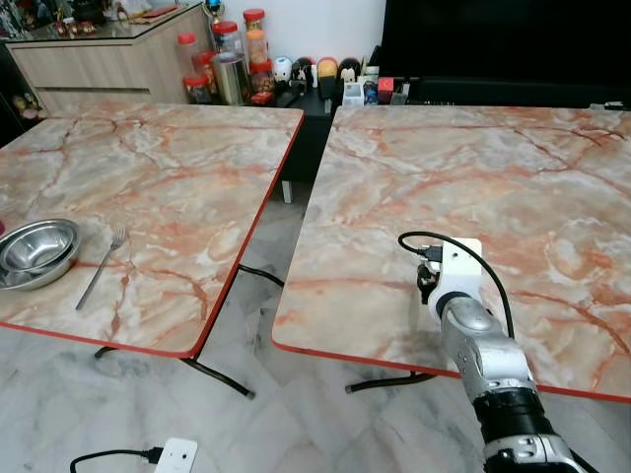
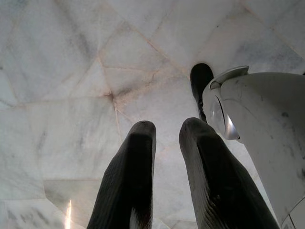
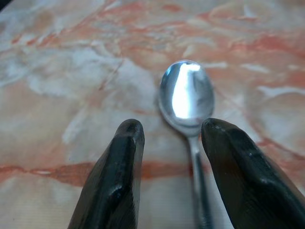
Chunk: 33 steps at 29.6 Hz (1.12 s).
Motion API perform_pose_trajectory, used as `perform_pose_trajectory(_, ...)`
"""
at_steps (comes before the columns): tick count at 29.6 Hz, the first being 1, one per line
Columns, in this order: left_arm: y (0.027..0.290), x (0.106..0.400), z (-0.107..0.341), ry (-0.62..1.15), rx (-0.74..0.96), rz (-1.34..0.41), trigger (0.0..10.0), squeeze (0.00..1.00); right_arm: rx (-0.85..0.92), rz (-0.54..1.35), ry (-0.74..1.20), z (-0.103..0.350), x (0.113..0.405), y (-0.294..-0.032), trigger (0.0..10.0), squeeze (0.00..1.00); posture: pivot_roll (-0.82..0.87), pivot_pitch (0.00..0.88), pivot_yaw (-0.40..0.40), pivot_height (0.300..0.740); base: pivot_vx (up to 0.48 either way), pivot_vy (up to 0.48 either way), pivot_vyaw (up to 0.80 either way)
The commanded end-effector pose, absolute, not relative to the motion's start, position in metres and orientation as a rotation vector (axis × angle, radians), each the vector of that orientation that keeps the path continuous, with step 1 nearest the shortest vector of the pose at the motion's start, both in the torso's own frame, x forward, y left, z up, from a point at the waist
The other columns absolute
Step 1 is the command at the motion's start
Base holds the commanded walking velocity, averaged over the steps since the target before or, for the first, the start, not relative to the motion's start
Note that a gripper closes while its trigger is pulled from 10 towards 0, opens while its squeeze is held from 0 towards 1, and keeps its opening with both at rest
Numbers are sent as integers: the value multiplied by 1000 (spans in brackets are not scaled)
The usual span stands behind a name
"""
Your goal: Setting the table
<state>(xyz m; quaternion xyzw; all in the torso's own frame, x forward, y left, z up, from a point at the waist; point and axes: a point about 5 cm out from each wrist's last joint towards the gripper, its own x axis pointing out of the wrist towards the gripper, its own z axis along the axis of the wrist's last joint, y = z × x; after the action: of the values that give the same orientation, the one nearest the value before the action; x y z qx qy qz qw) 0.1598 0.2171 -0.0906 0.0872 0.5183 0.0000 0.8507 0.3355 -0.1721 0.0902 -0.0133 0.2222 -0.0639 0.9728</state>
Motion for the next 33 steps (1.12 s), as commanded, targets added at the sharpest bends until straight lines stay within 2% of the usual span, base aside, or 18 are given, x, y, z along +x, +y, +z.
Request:
perform_pose_trajectory(1, 221, 159, -90, 1100, 178, 14, 10000, 0, -7, -137, 452, 91, 339, -172, 10000, 0, 35, 0, 43, 728, 0, 0, 0)
perform_pose_trajectory(13, 222, 158, -90, 1105, 177, 9, 10000, 0, -18, -212, 447, 92, 340, -186, 10000, 0, 35, 0, 46, 728, 0, 0, 0)
perform_pose_trajectory(33, 222, 158, -90, 1105, 179, 8, 10000, 0, -17, -153, 499, 75, 340, -177, 10000, 0, 39, 0, 46, 728, 0, 0, 0)
